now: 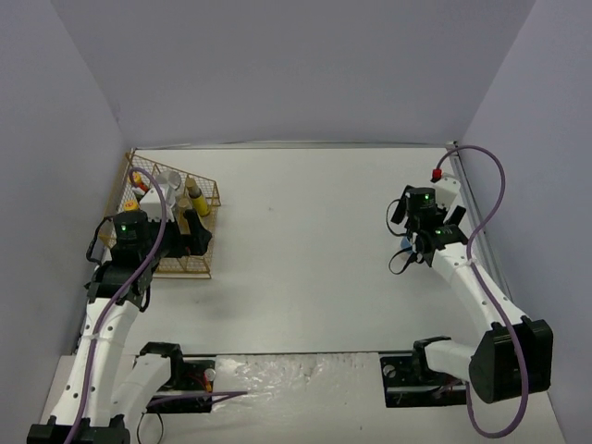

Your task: Organize the condiment bottles

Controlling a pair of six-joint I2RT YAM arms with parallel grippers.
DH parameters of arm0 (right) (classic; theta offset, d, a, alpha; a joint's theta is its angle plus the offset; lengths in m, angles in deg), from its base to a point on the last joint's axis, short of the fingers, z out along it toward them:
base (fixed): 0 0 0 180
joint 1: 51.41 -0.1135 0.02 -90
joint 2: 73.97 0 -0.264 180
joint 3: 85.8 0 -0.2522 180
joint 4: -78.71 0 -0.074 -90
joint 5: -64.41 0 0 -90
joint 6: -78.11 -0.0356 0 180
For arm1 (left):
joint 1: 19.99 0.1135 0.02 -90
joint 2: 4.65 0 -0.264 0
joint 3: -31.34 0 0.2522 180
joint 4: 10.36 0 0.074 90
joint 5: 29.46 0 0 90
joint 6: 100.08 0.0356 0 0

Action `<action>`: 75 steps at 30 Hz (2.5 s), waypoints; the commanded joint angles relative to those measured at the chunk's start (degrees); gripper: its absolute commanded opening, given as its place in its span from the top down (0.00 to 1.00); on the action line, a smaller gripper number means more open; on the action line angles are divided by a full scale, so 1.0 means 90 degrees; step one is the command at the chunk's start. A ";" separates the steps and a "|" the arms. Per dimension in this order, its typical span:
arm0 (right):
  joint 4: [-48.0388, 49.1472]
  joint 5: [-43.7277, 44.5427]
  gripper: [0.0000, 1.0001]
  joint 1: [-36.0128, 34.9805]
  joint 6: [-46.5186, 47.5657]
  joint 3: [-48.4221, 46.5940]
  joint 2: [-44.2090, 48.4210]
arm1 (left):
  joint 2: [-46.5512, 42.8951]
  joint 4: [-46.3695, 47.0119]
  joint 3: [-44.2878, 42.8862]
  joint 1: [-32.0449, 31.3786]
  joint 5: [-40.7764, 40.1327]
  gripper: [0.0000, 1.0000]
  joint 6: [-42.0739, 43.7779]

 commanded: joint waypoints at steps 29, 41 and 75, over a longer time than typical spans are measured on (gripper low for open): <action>0.2916 -0.2546 0.73 -0.4694 0.1913 -0.0857 -0.2919 | 0.0098 0.0582 -0.0041 0.0007 -0.0208 0.03 0.0075; 0.2593 -0.3432 0.18 -0.5232 0.2442 -0.1394 -0.2720 | 0.0324 0.0513 -0.0360 -0.0108 0.0044 0.03 -0.0135; 0.0891 -0.0727 0.00 -0.3902 0.2402 0.0122 0.2553 | 0.3898 -0.1127 -0.2662 -0.4202 -0.2576 0.03 -0.0281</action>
